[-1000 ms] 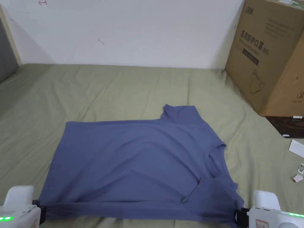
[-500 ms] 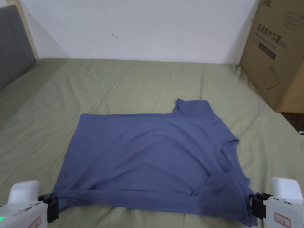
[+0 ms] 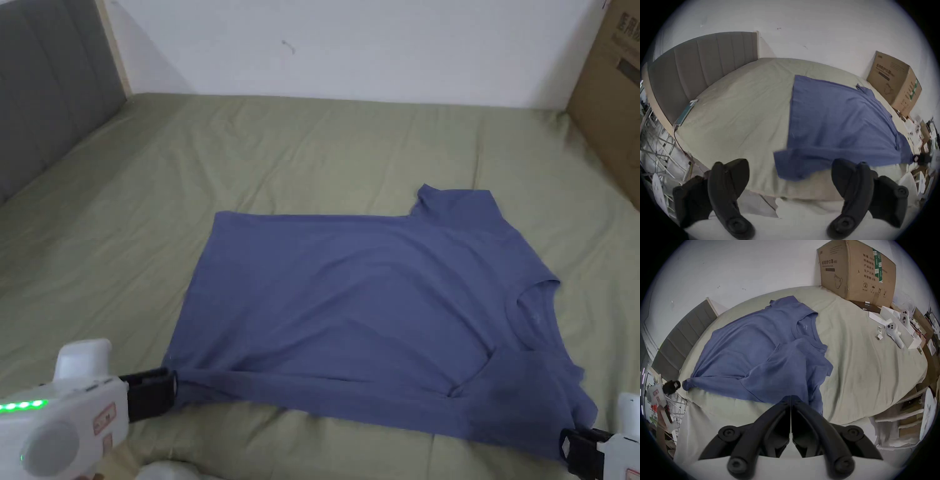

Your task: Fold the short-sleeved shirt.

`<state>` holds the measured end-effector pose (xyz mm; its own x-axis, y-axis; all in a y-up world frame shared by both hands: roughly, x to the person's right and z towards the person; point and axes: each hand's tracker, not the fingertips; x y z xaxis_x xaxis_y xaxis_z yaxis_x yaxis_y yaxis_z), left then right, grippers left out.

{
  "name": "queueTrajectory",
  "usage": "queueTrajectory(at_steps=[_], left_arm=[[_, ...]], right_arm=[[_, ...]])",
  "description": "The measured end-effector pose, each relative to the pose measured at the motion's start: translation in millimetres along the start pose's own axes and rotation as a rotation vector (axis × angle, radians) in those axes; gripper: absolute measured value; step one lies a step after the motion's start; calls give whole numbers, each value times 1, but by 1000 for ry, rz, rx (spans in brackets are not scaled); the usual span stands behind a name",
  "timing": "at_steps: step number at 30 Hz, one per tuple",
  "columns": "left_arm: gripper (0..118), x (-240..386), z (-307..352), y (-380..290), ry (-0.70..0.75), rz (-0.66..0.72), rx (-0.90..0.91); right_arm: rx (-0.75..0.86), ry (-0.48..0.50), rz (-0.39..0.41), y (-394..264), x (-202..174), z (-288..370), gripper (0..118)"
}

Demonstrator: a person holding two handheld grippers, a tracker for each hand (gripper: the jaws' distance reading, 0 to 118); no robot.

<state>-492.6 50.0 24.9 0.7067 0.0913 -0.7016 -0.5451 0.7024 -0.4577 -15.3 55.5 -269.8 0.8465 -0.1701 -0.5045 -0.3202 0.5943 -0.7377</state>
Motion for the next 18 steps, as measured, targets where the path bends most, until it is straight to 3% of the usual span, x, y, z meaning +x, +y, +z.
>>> queueTrajectory(at_steps=[4, 6, 9, 10, 17, 18], left_arm=[[103, -15, -29, 14, -31, 79, -33], [89, -21, -39, 13, -70, 100, -52], [15, -19, -49, 5, -80, 105, -107], [4, -17, -50, 2, -86, 96, -114], [1, 4, -29, 2, -64, -22, -112], [1, 5, -26, 3, -48, -34, -104]], right_arm=[[-21, -2, -3, 2, 1, -5, 0], [-32, -10, -6, 2, 0, -7, 0], [-38, -19, -5, 1, 0, -7, 0], [-41, -15, -11, 1, 0, -7, 0], [-14, -5, -28, 6, 9, -1, 1], [-6, -10, -20, 8, 9, 0, 9]])
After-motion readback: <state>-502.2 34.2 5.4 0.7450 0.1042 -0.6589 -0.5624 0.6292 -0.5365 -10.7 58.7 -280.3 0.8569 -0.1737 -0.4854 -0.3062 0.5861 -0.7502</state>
